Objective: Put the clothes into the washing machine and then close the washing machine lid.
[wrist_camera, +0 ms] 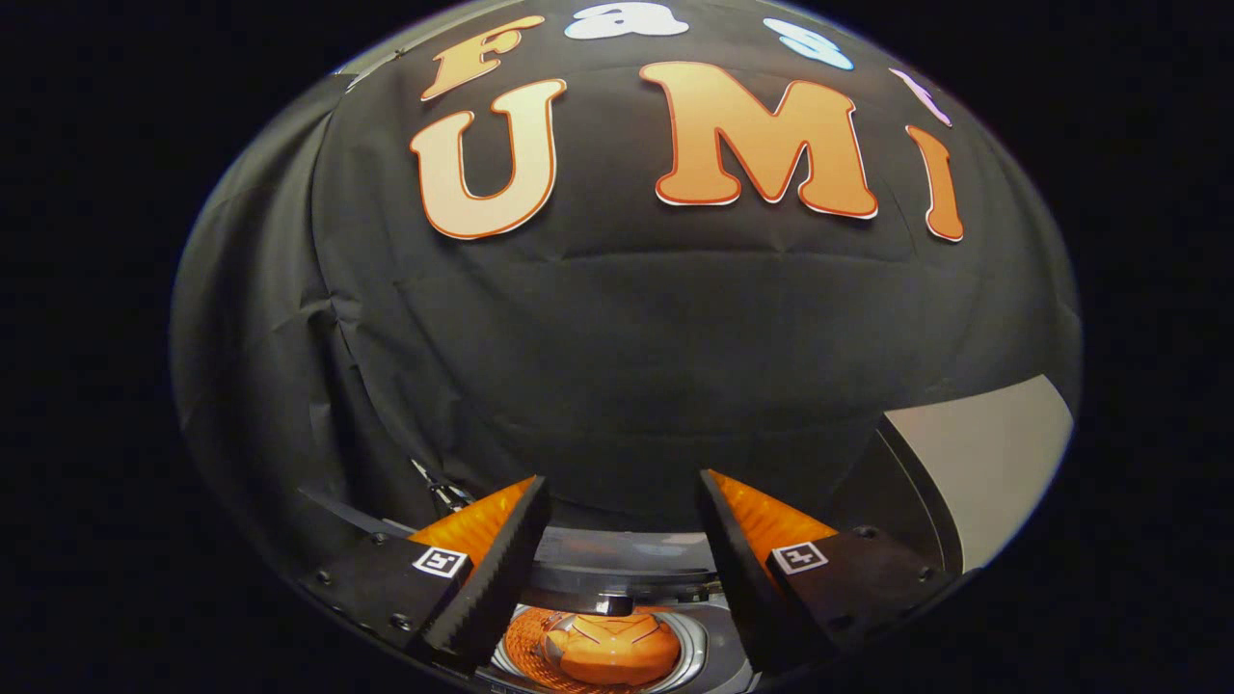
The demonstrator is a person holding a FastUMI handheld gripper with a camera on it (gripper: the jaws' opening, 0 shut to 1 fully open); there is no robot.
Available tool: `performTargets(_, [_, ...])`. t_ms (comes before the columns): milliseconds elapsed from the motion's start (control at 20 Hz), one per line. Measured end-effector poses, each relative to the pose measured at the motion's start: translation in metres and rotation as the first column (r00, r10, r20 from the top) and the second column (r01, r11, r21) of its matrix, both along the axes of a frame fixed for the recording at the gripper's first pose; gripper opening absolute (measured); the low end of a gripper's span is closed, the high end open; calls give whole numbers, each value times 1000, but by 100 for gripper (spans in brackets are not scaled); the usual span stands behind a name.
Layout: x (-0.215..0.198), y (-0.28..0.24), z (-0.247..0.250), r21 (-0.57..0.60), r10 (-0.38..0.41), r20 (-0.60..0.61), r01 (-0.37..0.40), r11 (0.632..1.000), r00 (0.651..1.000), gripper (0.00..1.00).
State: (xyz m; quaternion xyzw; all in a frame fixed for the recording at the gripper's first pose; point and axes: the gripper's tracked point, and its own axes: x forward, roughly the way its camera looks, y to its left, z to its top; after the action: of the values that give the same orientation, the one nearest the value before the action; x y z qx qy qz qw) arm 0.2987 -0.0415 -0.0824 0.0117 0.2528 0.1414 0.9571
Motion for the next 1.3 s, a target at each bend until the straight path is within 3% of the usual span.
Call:
performTargets(600, [-70,-17,-21,-11,-7,17,7,1000,1000,98])
performTargets(1000, [-153,-36,-140,-96,-5,-135,-8,995,991,98])
performTargets(1300, [-158,-34,-150,-73,-18,-157,7,997,987,98])
